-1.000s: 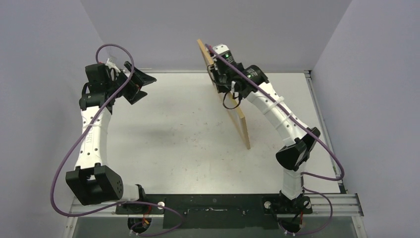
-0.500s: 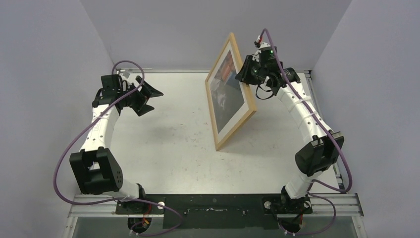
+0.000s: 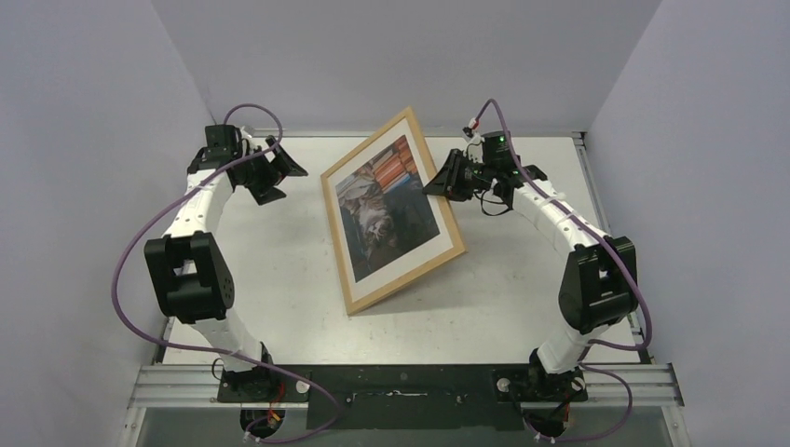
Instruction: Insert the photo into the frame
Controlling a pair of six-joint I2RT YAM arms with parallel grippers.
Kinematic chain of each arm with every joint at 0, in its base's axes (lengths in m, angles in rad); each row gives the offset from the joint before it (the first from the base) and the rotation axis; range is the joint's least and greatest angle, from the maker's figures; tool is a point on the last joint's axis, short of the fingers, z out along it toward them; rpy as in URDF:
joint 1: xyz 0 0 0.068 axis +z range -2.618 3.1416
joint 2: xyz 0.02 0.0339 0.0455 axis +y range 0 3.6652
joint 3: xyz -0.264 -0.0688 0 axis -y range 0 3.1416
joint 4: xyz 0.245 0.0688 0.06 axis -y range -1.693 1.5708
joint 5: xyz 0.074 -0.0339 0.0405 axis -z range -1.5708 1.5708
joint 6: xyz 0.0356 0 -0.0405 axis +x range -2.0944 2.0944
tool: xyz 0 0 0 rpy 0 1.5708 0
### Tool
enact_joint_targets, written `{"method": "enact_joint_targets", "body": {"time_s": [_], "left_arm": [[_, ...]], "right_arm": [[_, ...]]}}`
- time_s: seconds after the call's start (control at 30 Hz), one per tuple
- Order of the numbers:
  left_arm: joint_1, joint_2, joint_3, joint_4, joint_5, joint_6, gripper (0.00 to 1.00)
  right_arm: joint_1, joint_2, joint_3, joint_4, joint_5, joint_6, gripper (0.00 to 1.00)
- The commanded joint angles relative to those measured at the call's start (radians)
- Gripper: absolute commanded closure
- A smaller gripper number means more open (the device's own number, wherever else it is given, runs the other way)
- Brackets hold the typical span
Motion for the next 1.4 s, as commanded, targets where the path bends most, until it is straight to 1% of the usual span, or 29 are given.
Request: {"method": "enact_joint_targets", "body": {"time_s": [0.0,0.13,0.23,0.37,0.47,0.63,0.7,0.83,0.93,0.97,1.0,1.1,1.17,1.2,1.3,1.37], "left_arm": [[-0.002,0.081,0.126,-0.002,-0.07,0.155,0.13],[-0.008,0.184,0.234,-0.024,-0.089,0.273,0.13],[-0.013,0.244,0.294,-0.018,-0.102,0.331,0.12],[-0.013,0.333,0.364,0.0,-0.089,0.382,0.11],[-0.011,0.39,0.412,0.014,-0.095,0.42,0.11],[-0.004,0.491,0.505,0.038,-0.089,0.466,0.1],[-0.002,0.532,0.536,0.051,-0.073,0.471,0.1],[-0.002,0.6,0.578,0.073,-0.089,0.479,0.11],[0.0,0.646,0.621,0.079,-0.073,0.499,0.11],[0.001,0.665,0.642,0.067,-0.045,0.51,0.11],[0.002,0.686,0.67,0.046,-0.009,0.52,0.11],[0.006,0.731,0.733,-0.01,0.084,0.536,0.13],[0.006,0.732,0.722,-0.009,0.1,0.538,0.13],[0.006,0.727,0.709,-0.002,0.102,0.538,0.13],[0.006,0.713,0.68,0.008,0.092,0.534,0.13],[0.005,0.703,0.662,0.012,0.091,0.532,0.13]], "right_arm": [[0.008,0.017,-0.03,0.076,-0.167,-0.088,1.0],[0.007,0.08,-0.02,0.005,-0.235,-0.191,1.0],[0.008,0.152,0.028,-0.086,-0.244,-0.27,1.0],[0.007,0.263,0.102,-0.134,-0.214,-0.322,1.0],[0.008,0.358,0.198,-0.226,-0.182,-0.408,1.0],[0.008,0.497,0.351,-0.364,-0.041,-0.536,1.0],[0.01,0.533,0.385,-0.385,0.005,-0.545,0.97],[0.013,0.574,0.427,-0.391,0.064,-0.521,0.94],[0.016,0.584,0.434,-0.373,0.098,-0.501,0.86],[0.015,0.589,0.438,-0.373,0.098,-0.501,0.81],[0.015,0.591,0.441,-0.373,0.099,-0.502,0.74],[0.013,0.563,0.434,-0.362,0.135,-0.503,0.47],[0.011,0.524,0.423,-0.346,0.162,-0.492,0.34],[0.007,0.503,0.415,-0.337,0.176,-0.481,0.29],[0.0,0.436,0.382,-0.294,0.219,-0.444,0.22],[0.004,0.397,0.365,-0.283,0.235,-0.421,0.21]]}}
